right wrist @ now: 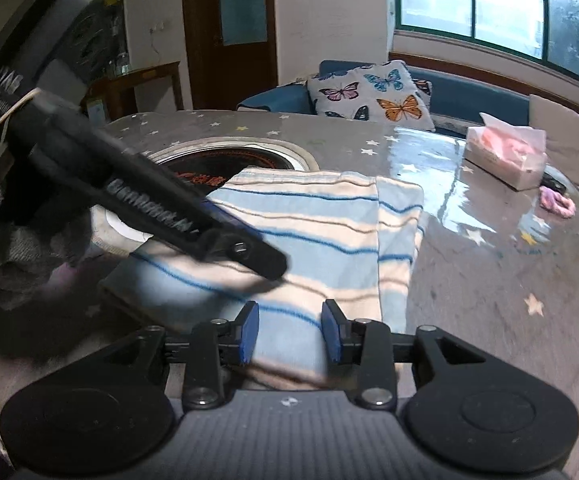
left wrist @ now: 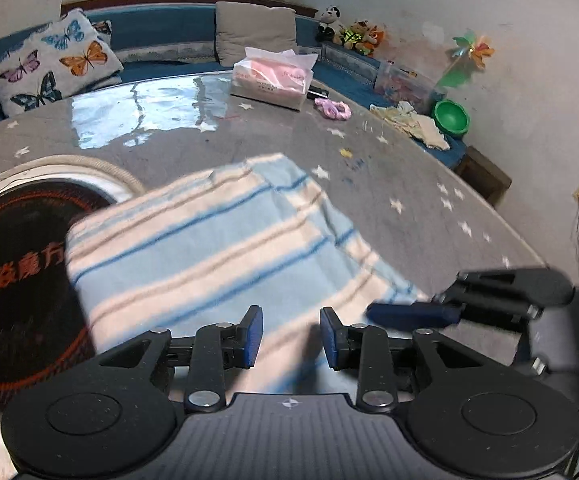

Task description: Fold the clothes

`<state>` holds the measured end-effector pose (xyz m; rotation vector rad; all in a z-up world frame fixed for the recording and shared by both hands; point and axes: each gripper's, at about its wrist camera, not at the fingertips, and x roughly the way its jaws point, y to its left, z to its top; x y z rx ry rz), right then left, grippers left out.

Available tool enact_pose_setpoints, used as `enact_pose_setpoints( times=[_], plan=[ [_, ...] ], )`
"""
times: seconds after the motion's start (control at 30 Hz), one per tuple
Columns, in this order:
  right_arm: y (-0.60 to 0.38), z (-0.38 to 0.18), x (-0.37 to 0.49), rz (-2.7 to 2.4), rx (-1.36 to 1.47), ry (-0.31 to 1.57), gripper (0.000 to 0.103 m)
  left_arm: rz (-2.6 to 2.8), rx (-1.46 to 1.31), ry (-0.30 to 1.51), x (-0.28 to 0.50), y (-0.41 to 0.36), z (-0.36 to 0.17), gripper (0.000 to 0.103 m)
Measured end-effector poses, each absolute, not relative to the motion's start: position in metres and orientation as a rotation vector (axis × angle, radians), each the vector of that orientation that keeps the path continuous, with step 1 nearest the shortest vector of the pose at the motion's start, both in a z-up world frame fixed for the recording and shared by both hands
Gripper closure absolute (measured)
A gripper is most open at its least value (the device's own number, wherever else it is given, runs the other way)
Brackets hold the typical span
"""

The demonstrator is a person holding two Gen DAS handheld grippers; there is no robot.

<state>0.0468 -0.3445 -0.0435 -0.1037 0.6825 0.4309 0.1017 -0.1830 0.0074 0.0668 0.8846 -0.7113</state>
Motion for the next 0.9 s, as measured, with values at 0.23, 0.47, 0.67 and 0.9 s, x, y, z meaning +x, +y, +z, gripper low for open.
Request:
enact_pose_setpoints(
  times=[0.23, 0.47, 0.67, 0.9],
  plan=[
    [-0.354, -0.045, 0.022, 0.436, -0.034, 0.707, 0.067, -0.669, 0.073, 0.887, 0.074, -0.157, -0.002, 0.068],
    [-0.373, -0.025, 0.027, 0.412, 0.102, 0.639, 0.067, -0.636, 0.051, 0.883, 0.059, -0.137, -0.001, 0.065],
    [-0.388, -0.053, 0.038, 0.342, 0.149, 0.701, 0.068, -0.611, 0.003, 0.893, 0.053, -0.119, -0.003, 0.066],
    [-0.386, -0.037, 0.044, 0.360, 0.138, 0.662, 0.063, -0.594, -0.031, 0.865, 0.049, -0.107, 0.010, 0.062]
  ],
)
